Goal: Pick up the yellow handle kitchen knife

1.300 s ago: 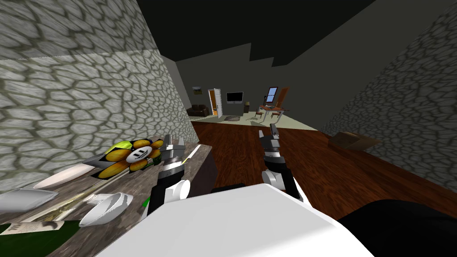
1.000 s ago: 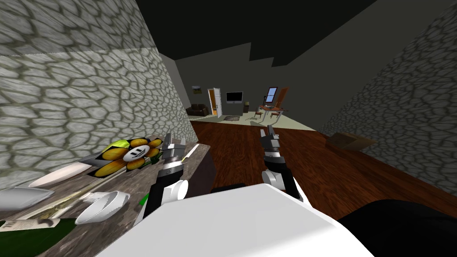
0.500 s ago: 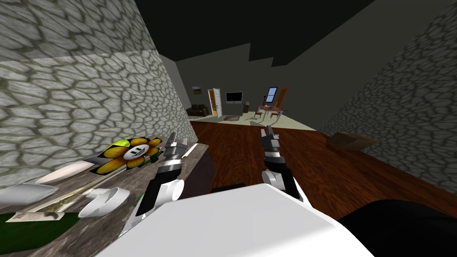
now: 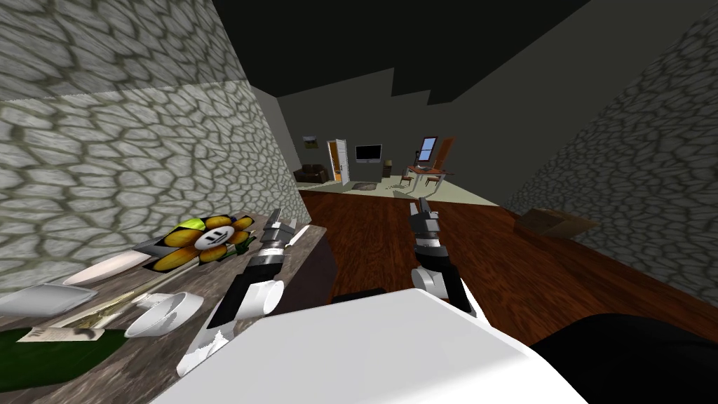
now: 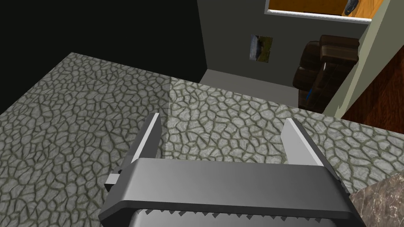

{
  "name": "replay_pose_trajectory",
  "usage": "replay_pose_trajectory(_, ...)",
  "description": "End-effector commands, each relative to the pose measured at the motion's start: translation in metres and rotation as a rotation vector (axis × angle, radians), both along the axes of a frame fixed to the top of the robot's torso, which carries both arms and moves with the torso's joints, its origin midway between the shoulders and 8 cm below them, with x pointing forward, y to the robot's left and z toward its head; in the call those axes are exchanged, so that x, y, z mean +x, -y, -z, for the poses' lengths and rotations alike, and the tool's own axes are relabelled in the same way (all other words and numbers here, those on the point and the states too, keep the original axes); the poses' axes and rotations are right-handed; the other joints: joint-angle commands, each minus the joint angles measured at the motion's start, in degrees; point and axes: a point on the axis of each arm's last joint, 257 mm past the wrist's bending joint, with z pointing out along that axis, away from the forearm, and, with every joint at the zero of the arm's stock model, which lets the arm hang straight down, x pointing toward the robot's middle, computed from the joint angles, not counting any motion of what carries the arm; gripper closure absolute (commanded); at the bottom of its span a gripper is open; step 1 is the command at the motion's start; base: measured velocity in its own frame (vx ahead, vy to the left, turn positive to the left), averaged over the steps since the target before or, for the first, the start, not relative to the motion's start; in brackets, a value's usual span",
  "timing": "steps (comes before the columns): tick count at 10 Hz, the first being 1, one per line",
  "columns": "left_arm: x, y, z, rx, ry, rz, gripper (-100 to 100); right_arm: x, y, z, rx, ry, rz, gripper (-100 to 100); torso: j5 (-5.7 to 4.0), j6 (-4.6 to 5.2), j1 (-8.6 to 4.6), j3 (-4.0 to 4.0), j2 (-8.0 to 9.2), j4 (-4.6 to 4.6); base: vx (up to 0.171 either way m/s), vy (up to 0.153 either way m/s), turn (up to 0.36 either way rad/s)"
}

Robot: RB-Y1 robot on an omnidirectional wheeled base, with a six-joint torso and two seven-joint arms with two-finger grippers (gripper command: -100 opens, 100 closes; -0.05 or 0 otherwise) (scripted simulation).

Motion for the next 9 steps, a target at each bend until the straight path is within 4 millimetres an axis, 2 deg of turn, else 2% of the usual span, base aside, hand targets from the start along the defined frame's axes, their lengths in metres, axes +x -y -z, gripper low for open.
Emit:
replay_pose_trajectory(1,0.005,-0.001,0.008,-0.004,-0.036,0.006,-100,0.000,0.000,0.000,0.000,0.000,0.000,0,0.00,0.00,0.00,0.00,0.00,0.00,0.001,-0.021,0.013)
replay_pose_trajectory(9,0.032,-0.020,0.054,-0.048,-0.259,0.050,-100,0.000,0.000,0.000,0.000,0.000,0.000,0,0.01,0.00,0.02,-0.06,-0.10,-0.02,0.014,-0.022,0.021)
